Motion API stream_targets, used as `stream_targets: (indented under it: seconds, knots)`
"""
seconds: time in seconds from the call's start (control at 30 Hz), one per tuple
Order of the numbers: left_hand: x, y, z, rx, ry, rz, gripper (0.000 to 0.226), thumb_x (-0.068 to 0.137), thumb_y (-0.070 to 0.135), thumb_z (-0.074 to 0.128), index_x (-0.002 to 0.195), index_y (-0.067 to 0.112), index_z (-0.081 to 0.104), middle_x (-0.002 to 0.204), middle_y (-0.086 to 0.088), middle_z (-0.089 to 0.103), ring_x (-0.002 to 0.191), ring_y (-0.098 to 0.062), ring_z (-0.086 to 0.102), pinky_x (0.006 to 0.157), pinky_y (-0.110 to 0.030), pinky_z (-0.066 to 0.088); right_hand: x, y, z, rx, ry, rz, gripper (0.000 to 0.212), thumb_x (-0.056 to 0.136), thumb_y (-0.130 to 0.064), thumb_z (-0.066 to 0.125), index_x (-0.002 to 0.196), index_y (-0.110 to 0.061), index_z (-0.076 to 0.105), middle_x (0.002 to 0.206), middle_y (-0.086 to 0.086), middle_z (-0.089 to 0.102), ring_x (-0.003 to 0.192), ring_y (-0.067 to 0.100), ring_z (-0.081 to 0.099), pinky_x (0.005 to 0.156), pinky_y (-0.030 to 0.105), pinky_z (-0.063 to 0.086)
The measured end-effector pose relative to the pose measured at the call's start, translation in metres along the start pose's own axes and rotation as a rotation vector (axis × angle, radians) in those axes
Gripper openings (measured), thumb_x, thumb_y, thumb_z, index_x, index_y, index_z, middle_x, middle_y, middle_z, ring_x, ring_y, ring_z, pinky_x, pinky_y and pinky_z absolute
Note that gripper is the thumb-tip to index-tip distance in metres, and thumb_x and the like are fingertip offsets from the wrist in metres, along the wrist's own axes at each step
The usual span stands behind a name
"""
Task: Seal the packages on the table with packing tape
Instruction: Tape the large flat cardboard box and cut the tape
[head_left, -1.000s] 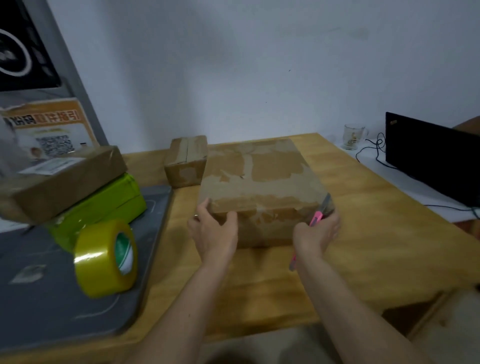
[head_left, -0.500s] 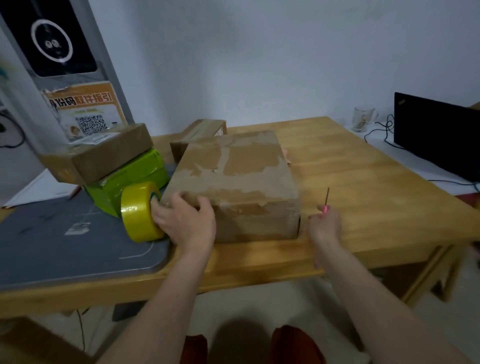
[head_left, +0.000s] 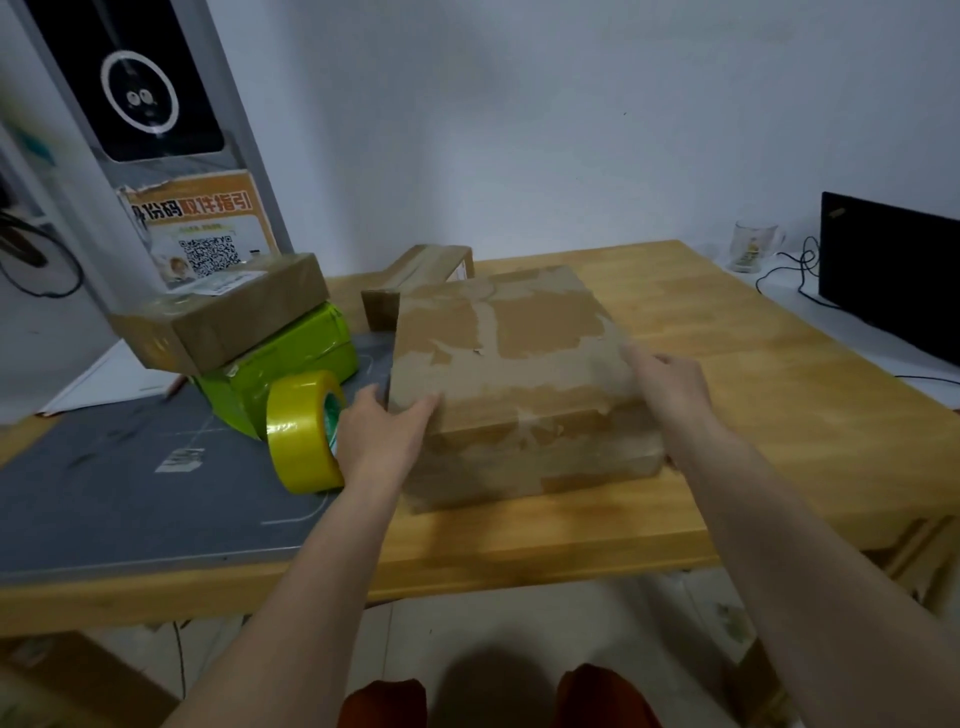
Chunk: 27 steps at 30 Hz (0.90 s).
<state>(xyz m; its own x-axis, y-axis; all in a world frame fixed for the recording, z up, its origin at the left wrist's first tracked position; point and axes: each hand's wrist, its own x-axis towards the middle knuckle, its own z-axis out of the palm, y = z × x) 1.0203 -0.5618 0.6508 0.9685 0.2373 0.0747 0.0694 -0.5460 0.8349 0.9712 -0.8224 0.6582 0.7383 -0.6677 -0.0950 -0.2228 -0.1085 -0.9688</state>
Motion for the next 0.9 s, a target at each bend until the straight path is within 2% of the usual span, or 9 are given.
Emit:
stream_targets:
  seconds: [0.1, 0.2, 0.33, 0.47, 0.53, 0.63, 0.73, 0.83, 0.9]
  knots:
    - [0.005, 0.001, 0.0, -0.428, -0.279, -0.263, 0.054, 0.077, 0.047, 0.077, 0.119, 0.017, 0.064, 0.108, -0.002, 0.067, 0.091, -0.022, 0.062, 0.066, -0.032, 0.046, 0.0, 0.002, -0.002, -0.034, 0.011, 0.015, 0.046, 0.082, -0.039, 0.068, 0.104, 0.001, 0.067, 0.101, 0.018, 0.068, 0.09, 0.038, 0.066, 0.083, 0.056, 0.055]
    - [0.012, 0.011, 0.001, -0.593, -0.437, -0.302, 0.056, 0.077, 0.039, 0.08, 0.126, 0.02, 0.06, 0.107, -0.003, 0.069, 0.088, -0.022, 0.065, 0.062, -0.031, 0.048, 0.0, 0.001, -0.001, 0.1, 0.02, -0.034, 0.032, 0.087, -0.028, 0.068, 0.111, -0.007, 0.068, 0.102, 0.011, 0.07, 0.092, 0.032, 0.067, 0.085, 0.049, 0.057]
    - [0.01, 0.014, -0.004, -0.684, -0.488, -0.176, 0.059, 0.083, 0.033, 0.075, 0.137, 0.027, 0.051, 0.114, 0.003, 0.066, 0.1, -0.019, 0.062, 0.073, -0.034, 0.051, -0.001, -0.002, -0.009, 0.235, -0.007, -0.134, 0.025, 0.09, -0.025, 0.067, 0.114, -0.017, 0.069, 0.094, -0.002, 0.072, 0.083, 0.018, 0.068, 0.064, 0.03, 0.055]
    - [-0.018, 0.013, -0.022, -0.668, -0.445, 0.048, 0.057, 0.085, 0.033, 0.073, 0.138, 0.033, 0.05, 0.122, 0.008, 0.066, 0.111, -0.016, 0.062, 0.095, -0.038, 0.05, -0.013, -0.022, -0.027, 0.219, 0.034, -0.203, 0.018, 0.088, -0.027, 0.066, 0.102, -0.018, 0.073, 0.094, -0.003, 0.073, 0.08, 0.013, 0.067, 0.063, 0.027, 0.054]
    - [-0.029, 0.021, -0.042, -0.65, -0.415, 0.065, 0.042, 0.086, 0.033, 0.072, 0.126, 0.027, 0.061, 0.112, 0.005, 0.072, 0.1, -0.015, 0.068, 0.085, -0.035, 0.053, -0.025, -0.04, -0.035, 0.152, 0.071, -0.225, 0.014, 0.08, -0.031, 0.068, 0.077, -0.018, 0.072, 0.078, -0.005, 0.074, 0.07, 0.014, 0.069, 0.06, 0.029, 0.057]
    - [-0.042, 0.027, -0.07, -0.603, -0.438, -0.017, 0.022, 0.087, 0.033, 0.069, 0.101, 0.016, 0.073, 0.084, 0.002, 0.077, 0.069, -0.01, 0.072, 0.057, -0.024, 0.051, -0.049, -0.056, -0.045, 0.016, 0.097, -0.242, 0.041, 0.066, -0.04, 0.063, 0.074, -0.001, 0.067, 0.07, 0.005, 0.063, 0.07, 0.027, 0.062, 0.071, 0.051, 0.056]
    - [-0.053, 0.021, -0.079, -0.508, -0.462, -0.021, 0.02, 0.087, 0.036, 0.068, 0.091, 0.016, 0.073, 0.073, 0.005, 0.075, 0.059, -0.006, 0.069, 0.048, -0.021, 0.048, -0.068, -0.039, -0.05, -0.102, 0.129, -0.211, 0.033, 0.073, -0.039, 0.062, 0.063, -0.008, 0.06, 0.066, 0.01, 0.054, 0.068, 0.03, 0.055, 0.064, 0.041, 0.047]
    - [-0.056, 0.012, -0.073, -0.43, -0.524, 0.046, 0.043, 0.073, 0.047, 0.08, 0.105, 0.02, 0.072, 0.091, 0.007, 0.076, 0.082, -0.01, 0.072, 0.072, -0.032, 0.052, -0.072, -0.012, -0.043, -0.099, 0.15, -0.178, 0.026, 0.083, -0.027, 0.063, 0.099, -0.008, 0.071, 0.099, 0.012, 0.068, 0.097, 0.032, 0.064, 0.081, 0.041, 0.052]
    - [-0.052, 0.007, -0.06, -0.433, -0.571, 0.044, 0.07, 0.05, 0.047, 0.091, 0.112, 0.022, 0.07, 0.101, 0.005, 0.075, 0.098, -0.016, 0.069, 0.089, -0.036, 0.052, -0.065, 0.002, -0.034, -0.038, 0.194, -0.134, 0.045, 0.088, -0.021, 0.063, 0.131, -0.01, 0.057, 0.128, 0.01, 0.058, 0.115, 0.026, 0.056, 0.092, 0.038, 0.047]
